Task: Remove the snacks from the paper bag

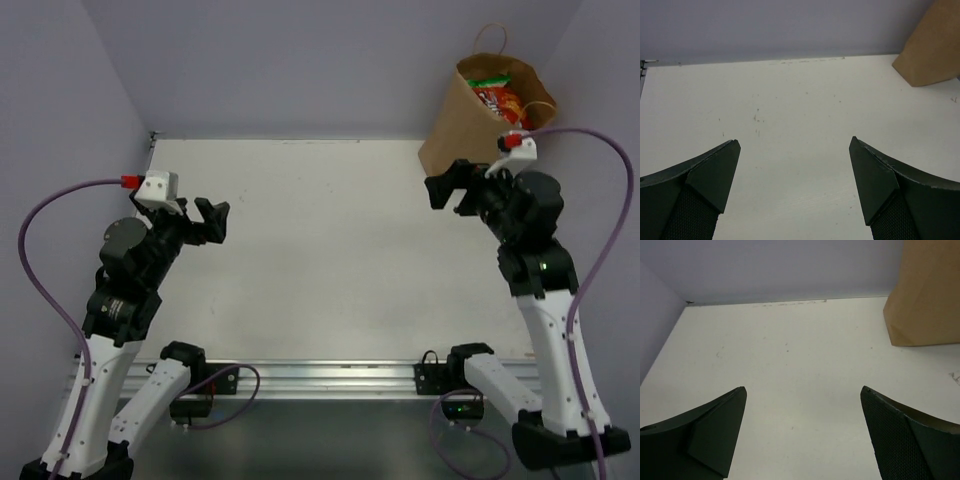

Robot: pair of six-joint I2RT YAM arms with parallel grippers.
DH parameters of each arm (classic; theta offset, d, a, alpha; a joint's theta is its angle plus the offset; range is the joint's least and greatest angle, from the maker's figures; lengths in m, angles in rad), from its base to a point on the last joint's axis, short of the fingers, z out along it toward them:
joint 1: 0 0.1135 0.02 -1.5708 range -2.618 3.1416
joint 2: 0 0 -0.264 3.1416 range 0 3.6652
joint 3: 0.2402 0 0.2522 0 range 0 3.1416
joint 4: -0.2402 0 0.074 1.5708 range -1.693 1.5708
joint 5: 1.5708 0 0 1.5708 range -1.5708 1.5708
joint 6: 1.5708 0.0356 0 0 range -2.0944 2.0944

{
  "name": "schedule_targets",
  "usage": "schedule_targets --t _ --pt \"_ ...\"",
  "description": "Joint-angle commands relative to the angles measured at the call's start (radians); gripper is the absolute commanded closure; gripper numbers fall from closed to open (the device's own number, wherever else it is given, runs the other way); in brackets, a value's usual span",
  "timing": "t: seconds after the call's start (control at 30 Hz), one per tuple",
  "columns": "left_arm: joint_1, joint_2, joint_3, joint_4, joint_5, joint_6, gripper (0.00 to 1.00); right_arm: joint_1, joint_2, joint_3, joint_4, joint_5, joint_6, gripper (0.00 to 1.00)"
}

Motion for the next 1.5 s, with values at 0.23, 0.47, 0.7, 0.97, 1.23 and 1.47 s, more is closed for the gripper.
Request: schedule_targets --t 0.23,0.47,0.7,0.97,1.23,1.47 --pt "-0.005 0.052 -0.022 0.043 0.08 0.001 0.0 -0.046 0.639 0.63 0.113 0.099 -0.293 0.01" --pt "-0.005 0.035 -0.04 0.049 0.116 0.008 0.0 -0.074 0.974 0.895 0.142 0.269 -0.401 0.01" --pt "-0.005 0.018 -0.077 0.047 0.142 0.014 0.0 -0.118 1.144 0.966 0.226 0.289 -0.405 0.01" --pt "-0.005 0.017 -0.143 0.063 0.155 0.002 0.0 -0.166 1.183 0.914 0.239 0.143 -0.451 0.09" --pt "-0.005 0.018 -0.145 0.066 0.178 0.008 0.0 -0.171 1.167 0.872 0.194 0.057 -0.465 0.54" --pt "-0.005 0.012 -0.142 0.061 0.181 0.014 0.0 -0.171 1.143 0.857 0.191 0.047 -0.482 0.84"
